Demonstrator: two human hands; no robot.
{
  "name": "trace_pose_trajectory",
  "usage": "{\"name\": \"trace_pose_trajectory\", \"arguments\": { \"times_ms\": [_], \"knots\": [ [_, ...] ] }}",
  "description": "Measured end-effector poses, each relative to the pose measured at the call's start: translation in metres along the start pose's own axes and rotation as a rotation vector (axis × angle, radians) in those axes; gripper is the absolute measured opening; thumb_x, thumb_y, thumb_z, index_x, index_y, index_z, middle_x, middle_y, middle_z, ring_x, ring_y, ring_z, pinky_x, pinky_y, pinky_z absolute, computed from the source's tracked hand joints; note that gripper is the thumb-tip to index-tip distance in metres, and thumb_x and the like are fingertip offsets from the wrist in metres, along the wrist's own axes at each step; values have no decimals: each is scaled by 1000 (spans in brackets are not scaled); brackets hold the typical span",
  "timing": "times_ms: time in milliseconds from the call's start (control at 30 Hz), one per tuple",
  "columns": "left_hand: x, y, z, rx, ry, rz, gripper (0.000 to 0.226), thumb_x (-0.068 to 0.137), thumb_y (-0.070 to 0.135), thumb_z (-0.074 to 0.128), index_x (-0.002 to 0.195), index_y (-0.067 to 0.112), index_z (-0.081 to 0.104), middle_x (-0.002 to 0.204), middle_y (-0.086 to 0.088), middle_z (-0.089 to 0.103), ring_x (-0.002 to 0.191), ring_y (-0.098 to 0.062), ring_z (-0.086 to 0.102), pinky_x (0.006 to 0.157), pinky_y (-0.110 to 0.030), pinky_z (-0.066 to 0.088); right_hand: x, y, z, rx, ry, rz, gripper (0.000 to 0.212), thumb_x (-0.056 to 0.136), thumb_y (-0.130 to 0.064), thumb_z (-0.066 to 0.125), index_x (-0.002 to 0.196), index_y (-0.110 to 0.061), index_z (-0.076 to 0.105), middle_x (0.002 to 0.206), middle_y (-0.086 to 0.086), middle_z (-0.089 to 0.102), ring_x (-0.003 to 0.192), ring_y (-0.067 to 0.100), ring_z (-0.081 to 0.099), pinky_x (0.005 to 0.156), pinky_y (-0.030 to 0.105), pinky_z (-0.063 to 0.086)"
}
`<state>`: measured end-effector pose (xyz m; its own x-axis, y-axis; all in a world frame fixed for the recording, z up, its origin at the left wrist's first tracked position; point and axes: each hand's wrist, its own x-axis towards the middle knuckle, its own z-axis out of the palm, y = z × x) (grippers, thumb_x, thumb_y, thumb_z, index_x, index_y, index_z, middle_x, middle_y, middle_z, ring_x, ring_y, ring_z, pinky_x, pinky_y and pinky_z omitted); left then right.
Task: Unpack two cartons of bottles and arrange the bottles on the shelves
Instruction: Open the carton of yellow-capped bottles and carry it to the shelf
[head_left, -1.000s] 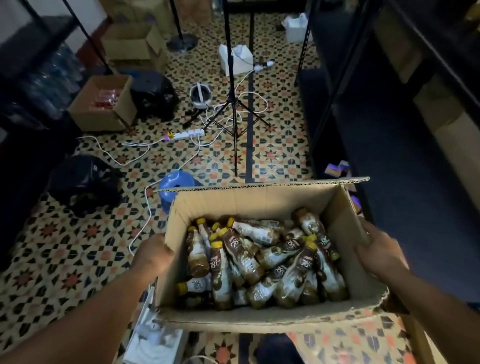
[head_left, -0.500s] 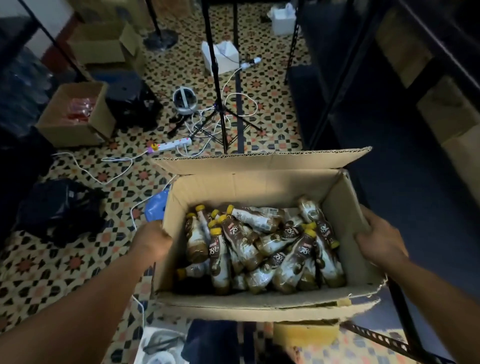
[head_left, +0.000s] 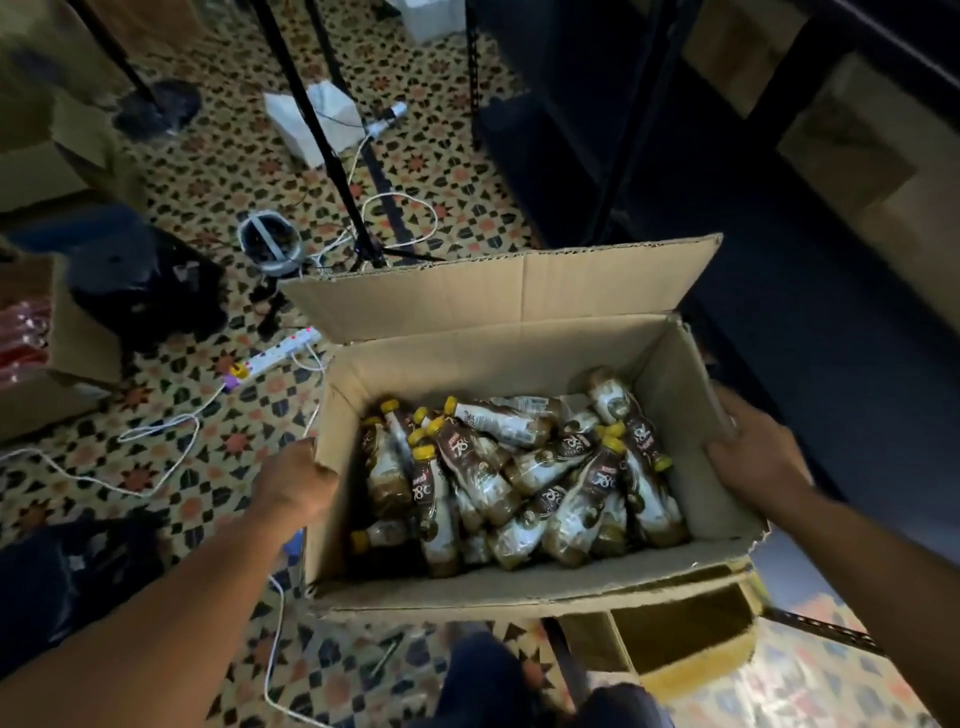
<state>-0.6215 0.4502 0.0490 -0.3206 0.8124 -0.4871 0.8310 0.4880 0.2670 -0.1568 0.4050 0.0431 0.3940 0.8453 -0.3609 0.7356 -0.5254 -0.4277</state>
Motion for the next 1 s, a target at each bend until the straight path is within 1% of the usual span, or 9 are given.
{"name": "trace_pose_trajectory", "arguments": {
  "times_ms": [133,233,367,467,533,633,733,900,1000],
  "knots": [
    [35,12,-13,40,-22,54,11,85,5,60,75,8,58,71,-12,62,67,-29,62,51,-28,40,13,-10,5,36,21,17,67,89,-10,61,151,-32,47,135,19,62,112,45,60,92,47,52],
    [56,25,-18,59,-16,86,3,84,6,62,81,4,63,73,-15,64,69,-31,62,58,-35,46,26,-15,7,28,30,26,67,91,-12,59,152,-34,44,134,18,62,111,44,60,90,46,52],
    [80,43,-19,73,-46,87,6,85,7,61,89,3,64,77,-18,66,72,-34,64,61,-38,51,49,-22,9,9,15,40,66,93,-12,57,153,-36,41,135,17,60,110,46,58,90,48,52],
    [102,59,-18,72,-29,118,13,86,8,62,97,4,62,88,-11,68,79,-31,63,67,-35,50,60,-23,14,1,19,47,65,91,-12,55,149,-38,41,130,19,61,106,48,57,85,46,48],
    [118,69,-16,87,-24,138,13,86,9,63,98,8,62,93,-13,67,85,-32,62,71,-34,47,66,-23,19,15,29,80,66,92,-10,54,150,-38,39,125,19,64,102,46,59,80,43,46],
    [145,80,-14,125,-62,156,5,86,11,63,91,11,62,87,-16,67,81,-33,63,65,-33,44,70,-25,29,60,54,139,67,93,-8,54,153,-34,39,122,21,66,101,44,61,80,43,47],
    [179,85,-12,174,-72,192,12,86,13,64,98,11,65,91,-16,68,84,-35,63,66,-32,43,71,-29,42,104,59,216,70,92,-10,55,153,-40,36,125,18,67,103,41,61,77,39,46],
    [228,102,-15,233,-115,299,2,87,11,63,88,10,61,67,-2,56,66,-27,54,63,-33,42,72,-50,68,114,106,359,69,94,-13,53,157,-36,35,126,21,66,104,44,61,82,45,51],
    [258,113,-16,246,-130,392,5,87,6,65,85,9,61,66,-4,57,71,-32,60,62,-32,37,74,-61,84,151,153,413,70,93,-11,56,157,-34,37,130,22,65,106,45,61,82,45,50]
  ]
}}
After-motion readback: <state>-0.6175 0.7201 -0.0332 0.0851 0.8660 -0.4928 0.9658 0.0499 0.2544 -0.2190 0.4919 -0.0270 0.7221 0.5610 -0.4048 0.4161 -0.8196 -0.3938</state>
